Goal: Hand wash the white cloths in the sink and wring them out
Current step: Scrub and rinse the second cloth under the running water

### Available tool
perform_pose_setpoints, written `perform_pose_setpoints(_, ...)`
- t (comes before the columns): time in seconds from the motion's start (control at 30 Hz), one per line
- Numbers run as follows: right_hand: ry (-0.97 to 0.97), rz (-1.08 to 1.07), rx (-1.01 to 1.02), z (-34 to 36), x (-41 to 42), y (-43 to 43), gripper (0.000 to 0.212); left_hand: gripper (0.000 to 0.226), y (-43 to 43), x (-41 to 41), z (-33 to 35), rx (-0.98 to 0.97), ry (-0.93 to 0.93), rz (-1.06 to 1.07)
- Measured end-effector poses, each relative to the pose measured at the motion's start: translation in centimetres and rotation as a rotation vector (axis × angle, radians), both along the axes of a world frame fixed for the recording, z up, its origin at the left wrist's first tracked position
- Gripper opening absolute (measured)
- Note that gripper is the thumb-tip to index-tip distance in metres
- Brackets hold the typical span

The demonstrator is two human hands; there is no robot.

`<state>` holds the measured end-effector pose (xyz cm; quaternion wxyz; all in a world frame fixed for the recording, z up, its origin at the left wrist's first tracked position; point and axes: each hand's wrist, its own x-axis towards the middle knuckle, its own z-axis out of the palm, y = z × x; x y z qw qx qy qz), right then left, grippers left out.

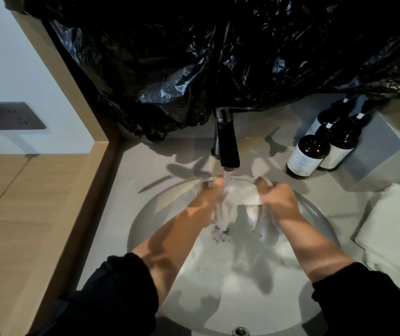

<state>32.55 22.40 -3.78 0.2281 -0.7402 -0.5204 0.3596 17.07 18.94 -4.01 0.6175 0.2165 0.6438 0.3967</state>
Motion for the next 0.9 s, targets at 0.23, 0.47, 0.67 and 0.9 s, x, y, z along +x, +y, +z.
perform_pose_setpoints(0.23, -0.080, 0.169, -0.012, 0.0, -2.2, -1.4, 0.048, 0.037, -0.3, 1.3, 0.0, 0.184, -0.098, 0.069)
perform_pose_setpoints(0.47, 0.271, 0.103, 0.040, 1.3, -1.9, -1.4, 0.047, 0.027, 0.6, 0.0, 0.5, 0.100, 0.051, 0.193)
perform_pose_setpoints(0.67, 0.222, 0.105, 0.084, 1.1, -3.1, -2.1, 0.046, 0.062, -0.1, 0.6, 0.5, -0.017, -0.061, -0.061)
perform_pose_setpoints(0.9, 0.265, 0.074, 0.047, 0.1, -4.1, -0.9, 0.045, 0.059, -1.2, -1.5, -1.1, 0.217, -0.076, -0.139)
